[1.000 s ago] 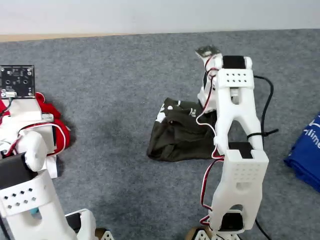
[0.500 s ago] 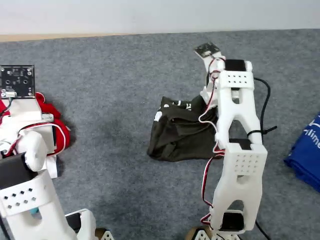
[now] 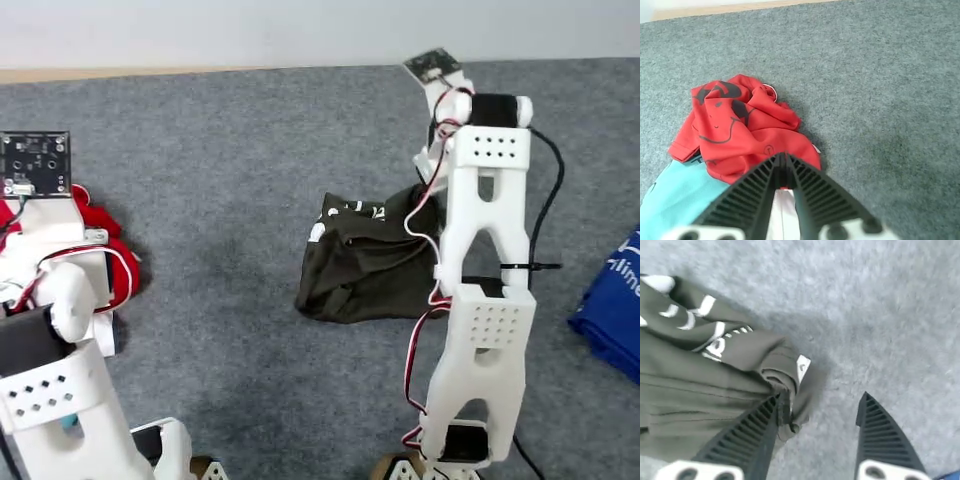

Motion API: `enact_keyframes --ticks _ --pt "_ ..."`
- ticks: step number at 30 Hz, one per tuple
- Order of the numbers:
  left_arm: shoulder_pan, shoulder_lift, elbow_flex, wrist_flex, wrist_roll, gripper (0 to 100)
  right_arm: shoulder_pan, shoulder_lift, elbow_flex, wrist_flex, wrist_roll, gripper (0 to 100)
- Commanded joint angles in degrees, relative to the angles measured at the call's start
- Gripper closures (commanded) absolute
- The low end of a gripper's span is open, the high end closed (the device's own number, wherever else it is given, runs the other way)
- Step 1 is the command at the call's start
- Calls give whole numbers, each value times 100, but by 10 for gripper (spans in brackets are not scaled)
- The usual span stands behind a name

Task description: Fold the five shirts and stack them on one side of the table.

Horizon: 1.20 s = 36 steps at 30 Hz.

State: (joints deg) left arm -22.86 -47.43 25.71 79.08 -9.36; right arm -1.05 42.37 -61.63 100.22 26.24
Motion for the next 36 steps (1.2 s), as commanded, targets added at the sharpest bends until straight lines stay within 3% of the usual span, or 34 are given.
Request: enact_keyframes --ticks 1,11,17,20,36 --pt "44 -97 48 -114 -44 992 -259 -207 -527 277 35 770" --pt "35 -114 40 -114 -44 992 -1569 -1147 1134 277 26 769" --pt "35 -114 40 -105 -53 992 -1692 -1719 2497 277 26 767" --pt "35 -114 40 -105 -44 992 -1692 -1815 2840 277 35 715" --pt "35 -114 48 -79 -26 992 -2220 -1077 3024 242 62 684"
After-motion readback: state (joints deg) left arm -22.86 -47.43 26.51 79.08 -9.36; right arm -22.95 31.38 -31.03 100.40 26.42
